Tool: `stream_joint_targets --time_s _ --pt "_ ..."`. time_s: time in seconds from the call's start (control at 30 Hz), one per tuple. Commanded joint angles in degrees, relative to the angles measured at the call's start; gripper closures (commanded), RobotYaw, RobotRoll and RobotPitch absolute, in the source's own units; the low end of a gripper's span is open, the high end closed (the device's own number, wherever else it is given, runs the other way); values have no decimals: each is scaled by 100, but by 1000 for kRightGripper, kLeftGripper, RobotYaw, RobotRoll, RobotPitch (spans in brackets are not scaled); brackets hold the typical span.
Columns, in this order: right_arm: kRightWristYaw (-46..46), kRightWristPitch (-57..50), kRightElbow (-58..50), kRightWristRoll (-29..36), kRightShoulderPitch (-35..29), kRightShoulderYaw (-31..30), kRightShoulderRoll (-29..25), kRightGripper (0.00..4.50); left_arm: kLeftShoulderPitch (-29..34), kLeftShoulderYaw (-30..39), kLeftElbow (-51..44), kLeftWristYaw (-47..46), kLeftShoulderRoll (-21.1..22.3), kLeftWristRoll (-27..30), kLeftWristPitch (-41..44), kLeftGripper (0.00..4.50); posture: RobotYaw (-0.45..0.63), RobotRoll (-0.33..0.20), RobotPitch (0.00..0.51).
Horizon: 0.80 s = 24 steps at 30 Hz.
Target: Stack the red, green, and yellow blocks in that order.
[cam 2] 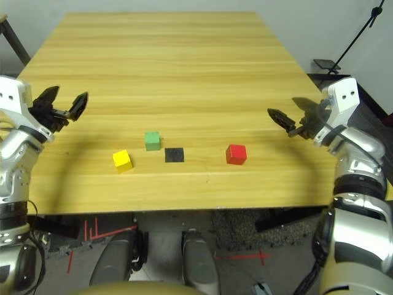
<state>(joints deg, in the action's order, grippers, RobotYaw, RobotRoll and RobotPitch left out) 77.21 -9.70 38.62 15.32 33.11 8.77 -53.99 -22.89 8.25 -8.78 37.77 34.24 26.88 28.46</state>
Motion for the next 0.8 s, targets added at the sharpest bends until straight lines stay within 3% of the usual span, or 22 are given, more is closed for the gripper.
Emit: stream_joint_targets --time_s 0.03,0.17,0.4,0.8 --pt "928 -522 -814 -22 -219 -565 -321 0 20 -434 -133 661 284 156 440 31 82 -165 74" --pt "1257 -314 -875 -376 52 -1076 -301 0 -85 -919 -74 1080 405 -54 458 31 98 -170 74" --pt "1421 520 68 -1021 881 -1712 104 0 -294 -1531 -142 1406 479 -284 681 31 146 -177 75" --pt "1461 1506 1365 -1755 1606 -2190 732 0 -305 -1681 -233 1539 549 -453 841 31 197 -183 74"
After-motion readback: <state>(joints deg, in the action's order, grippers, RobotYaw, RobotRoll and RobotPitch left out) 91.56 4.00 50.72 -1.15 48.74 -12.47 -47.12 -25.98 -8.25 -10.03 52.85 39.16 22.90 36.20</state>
